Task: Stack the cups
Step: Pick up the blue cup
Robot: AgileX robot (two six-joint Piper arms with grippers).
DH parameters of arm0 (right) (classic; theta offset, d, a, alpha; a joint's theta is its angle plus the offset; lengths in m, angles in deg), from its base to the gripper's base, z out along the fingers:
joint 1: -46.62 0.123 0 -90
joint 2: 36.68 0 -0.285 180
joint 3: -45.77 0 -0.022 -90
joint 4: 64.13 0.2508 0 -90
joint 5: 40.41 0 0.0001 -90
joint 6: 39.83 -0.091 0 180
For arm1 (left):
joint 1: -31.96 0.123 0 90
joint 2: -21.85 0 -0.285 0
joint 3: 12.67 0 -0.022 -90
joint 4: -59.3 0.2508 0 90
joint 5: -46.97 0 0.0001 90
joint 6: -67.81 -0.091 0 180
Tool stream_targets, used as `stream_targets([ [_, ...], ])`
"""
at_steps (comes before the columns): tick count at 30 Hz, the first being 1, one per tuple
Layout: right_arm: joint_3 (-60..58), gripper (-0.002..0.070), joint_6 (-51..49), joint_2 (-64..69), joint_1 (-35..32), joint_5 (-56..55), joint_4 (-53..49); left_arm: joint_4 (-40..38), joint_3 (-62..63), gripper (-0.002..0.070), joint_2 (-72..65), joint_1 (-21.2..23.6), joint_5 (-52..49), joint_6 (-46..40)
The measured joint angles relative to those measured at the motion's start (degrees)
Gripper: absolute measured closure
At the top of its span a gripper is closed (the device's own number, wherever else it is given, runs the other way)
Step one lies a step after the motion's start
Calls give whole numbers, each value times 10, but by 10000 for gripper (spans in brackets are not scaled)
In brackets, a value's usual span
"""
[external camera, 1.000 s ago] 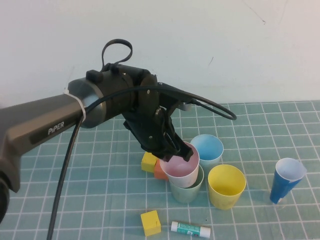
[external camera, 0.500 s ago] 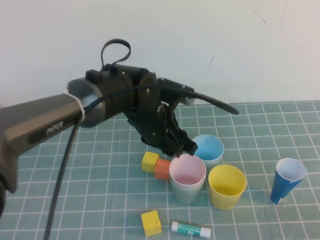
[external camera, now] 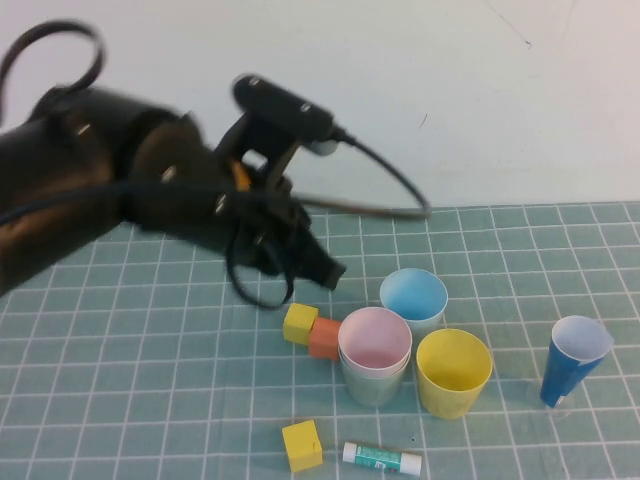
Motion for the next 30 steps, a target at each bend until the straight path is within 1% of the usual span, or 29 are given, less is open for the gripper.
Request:
stream_targets([
  [2,66,678,45,63,0,23,-11,-18,-50,673,37,0,24,1],
  [5,159,678,82,151,0,60,-26,-32,-125,673,96,0,59,7],
  [9,276,679,101,259,0,111,-40,-35,-207,673,171,0,76,27],
  [14,411,678,107,401,6,206,-41,-37,-271,673,239,0,83,45],
  [18,492,678,108,488,42,254,-43,-45,-310,673,282,0,85,56],
  [21,542,678,108,546,84,270,-59,-49,-336,673,315,0,88,57],
  [26,633,678,95,643,155,310,-132,-50,-372,673,365,0,91,58],
  [30,702,678,90,723,178,342,-169,-57,-394,673,389,0,91,58],
])
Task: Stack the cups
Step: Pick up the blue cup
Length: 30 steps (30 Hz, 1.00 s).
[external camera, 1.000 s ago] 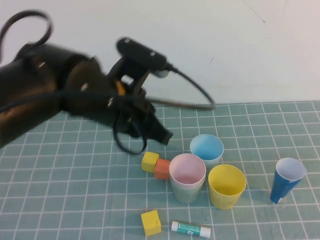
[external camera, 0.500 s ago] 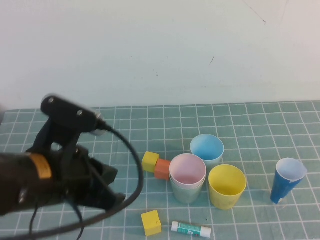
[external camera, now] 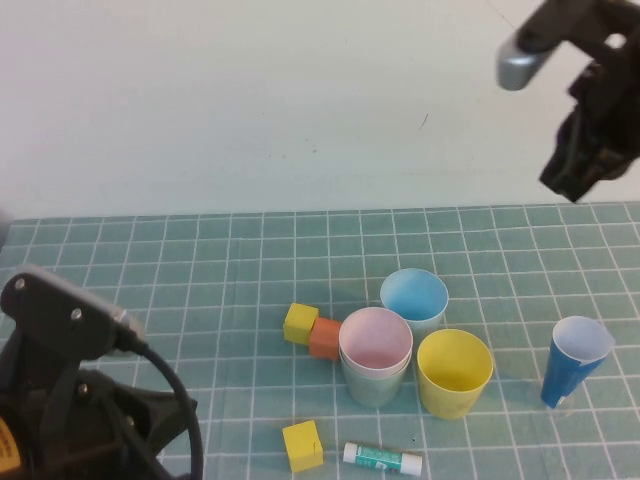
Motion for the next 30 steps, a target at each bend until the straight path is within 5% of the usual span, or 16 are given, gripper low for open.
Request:
stream_targets([
  [15,149,659,-11,252,31,11,-16,-6,-14,673,7,0,-4,0],
  [18,149,568,-13,282,35,11,-10,-6,-14,673,7,0,-6,0],
  [22,149,316,-42,319,35,3,-10,-6,-14,673,7,0,-14,0],
  [24,149,245,-56,333,34,-11,-10,-6,-14,673,7,0,-24,0],
  [30,154,196,-63,373,32,-43,20,-6,-14,673,7,0,-40,0],
])
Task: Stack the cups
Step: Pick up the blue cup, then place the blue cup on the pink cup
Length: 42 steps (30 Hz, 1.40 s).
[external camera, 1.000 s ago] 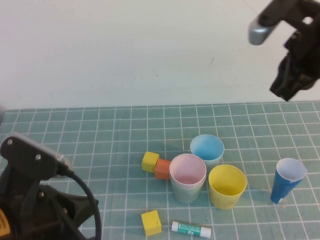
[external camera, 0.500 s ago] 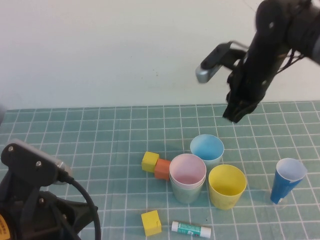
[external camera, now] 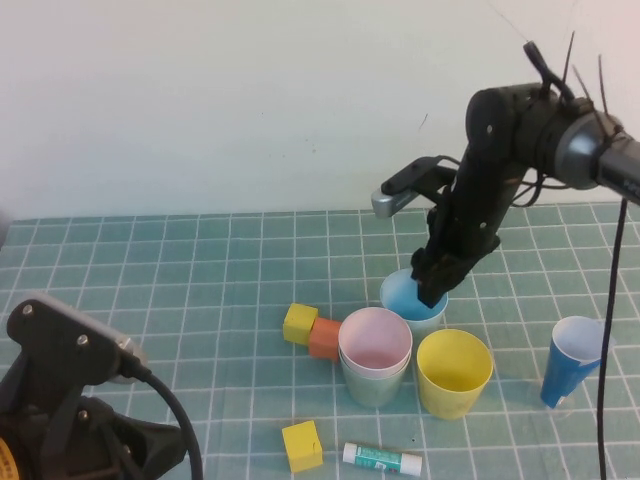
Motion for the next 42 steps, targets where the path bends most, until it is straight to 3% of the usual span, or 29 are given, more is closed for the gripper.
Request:
stream_targets([
  [5,3,234,-1,24,0,-42,38,0,0,673,0,0,-2,0],
  [8,3,344,-1,39,0,-51,44,0,0,673,0,0,-3,0],
  [12,3,578,-2,50,0,-53,43,0,0,673,0,0,-9,0],
  [15,8,647,-7,47,-1,-51,27,-2,0,673,0,0,-12,1],
  [28,89,659,-4,-130,8,49,-39,-10,0,673,0,0,-12,-3],
  [36,-1,659,2,-167,98,55,-39,-11,0,673,0,0,-12,-17],
  [42,-54,659,-9,-156,119,39,-34,-11,0,673,0,0,-12,-19],
])
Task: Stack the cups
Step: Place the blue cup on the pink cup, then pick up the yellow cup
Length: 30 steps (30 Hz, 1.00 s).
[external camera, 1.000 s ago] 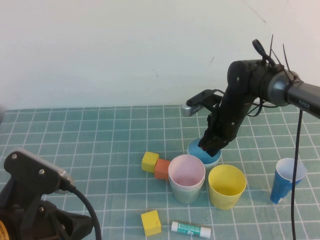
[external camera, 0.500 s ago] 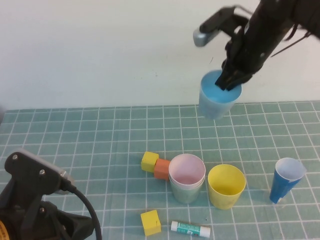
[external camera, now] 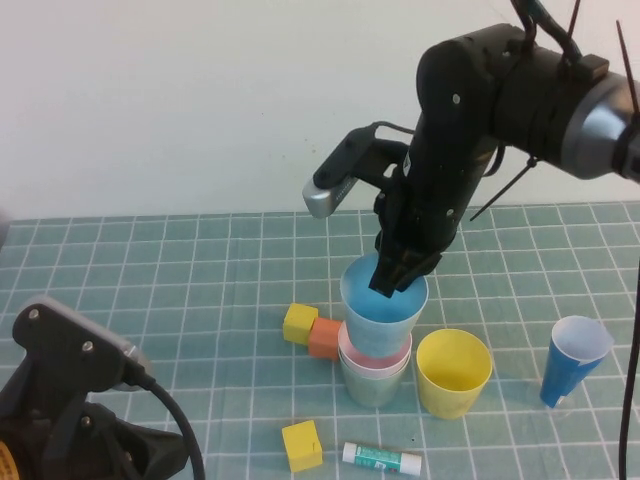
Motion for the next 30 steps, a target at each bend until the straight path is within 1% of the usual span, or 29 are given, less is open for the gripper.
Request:
stream_targets([
  [8,-4,659,-11,11,0,-38,-2,0,0,673,0,0,0,-1],
  [13,-4,657,-22,38,0,-43,-2,0,0,673,0,0,0,-1],
  [16,-5,636,-29,49,0,-48,-8,0,0,673,0,0,0,-1],
  [19,-5,570,-31,51,-1,-50,-9,0,0,673,0,0,0,-1],
  [22,-5,462,-36,51,-8,-45,-10,0,0,673,0,0,0,-1],
  [24,-5,402,-43,51,-16,-25,-14,0,0,673,0,0,0,-2],
  [27,-5,362,-46,51,-36,0,-26,0,0,673,0,0,0,-2],
  [30,-5,351,-36,51,-64,6,-28,0,0,673,0,0,0,-2],
])
